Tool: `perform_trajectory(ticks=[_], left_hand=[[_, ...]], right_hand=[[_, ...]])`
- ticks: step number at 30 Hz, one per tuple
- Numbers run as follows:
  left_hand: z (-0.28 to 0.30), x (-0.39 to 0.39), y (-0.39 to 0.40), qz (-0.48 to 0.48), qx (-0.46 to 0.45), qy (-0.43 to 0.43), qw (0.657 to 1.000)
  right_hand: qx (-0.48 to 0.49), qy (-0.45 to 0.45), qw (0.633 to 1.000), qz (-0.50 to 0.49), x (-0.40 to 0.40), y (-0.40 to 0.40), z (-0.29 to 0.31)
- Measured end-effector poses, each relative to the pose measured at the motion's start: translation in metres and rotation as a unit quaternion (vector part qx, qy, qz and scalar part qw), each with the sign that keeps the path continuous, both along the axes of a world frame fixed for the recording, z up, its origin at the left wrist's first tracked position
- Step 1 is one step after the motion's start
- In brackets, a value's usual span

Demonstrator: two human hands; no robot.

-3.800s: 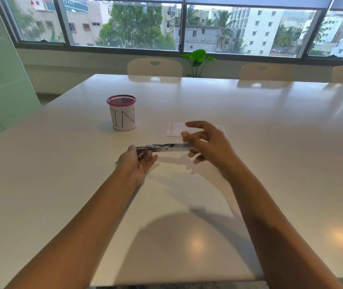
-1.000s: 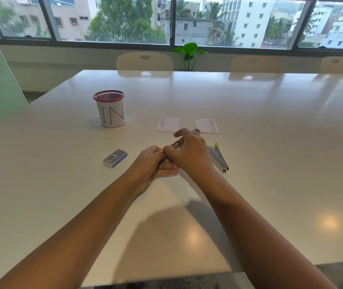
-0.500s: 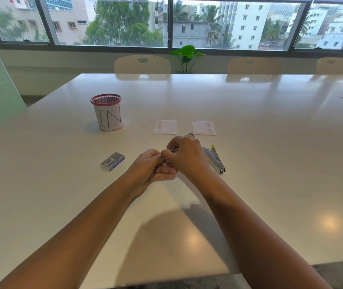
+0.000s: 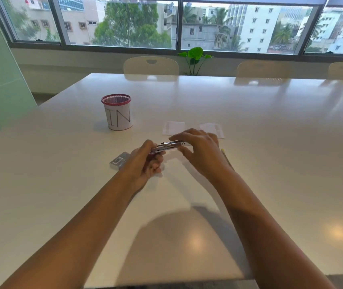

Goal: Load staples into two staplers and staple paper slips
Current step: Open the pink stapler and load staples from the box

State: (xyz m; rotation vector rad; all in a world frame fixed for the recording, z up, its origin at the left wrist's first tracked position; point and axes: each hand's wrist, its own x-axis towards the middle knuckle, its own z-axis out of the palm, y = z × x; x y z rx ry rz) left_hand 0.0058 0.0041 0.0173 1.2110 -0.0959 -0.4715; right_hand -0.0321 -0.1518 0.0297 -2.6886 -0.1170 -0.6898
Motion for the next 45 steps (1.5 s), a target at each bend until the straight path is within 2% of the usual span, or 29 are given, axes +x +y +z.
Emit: perform_trajectory(ticks=[5,12,21,25,28,35,40,45], left_hand=[[0.004,-0.006,-0.002,-0.095,-0.023,-0.007,0.995],[0.0,-0.011,-0.005,-0.17,0.027,-0.049,0.984],[-0.002,-0.008,-0.01,-0.079,0.092,-0.1,0.988],[-0.005,-0.006,-0.01,-0.034,0.15,-0.164,0.974],[-0.008,-0.007,-0.01,-0.037,0.174,-0.196,0.964],[-0.009,-0.003,-0.008,-0.04,0.116,-0.124,0.985],[-0.009,-0.003,-0.009,-0.052,0.029,-0.087,0.994],[-0.004,-0.004,-0.009,-0.05,-0.065,-0.073,0.994]], right_hand=[[0.048,-0.107,0.991,-0.058,0.001,-0.006,0.0],[0.066,-0.073,0.995,-0.034,0.004,-0.006,-0.005],[0.152,-0.065,0.984,0.059,0.001,0.006,-0.005],[0.146,-0.017,0.986,0.083,0.002,0.009,-0.009],[0.171,-0.033,0.982,0.075,0.004,0.011,-0.013],[0.088,-0.064,0.994,0.018,0.008,0.013,-0.015],[0.144,-0.088,0.986,0.006,0.008,0.011,-0.016],[0.204,-0.149,0.968,0.009,0.005,0.013,-0.011]])
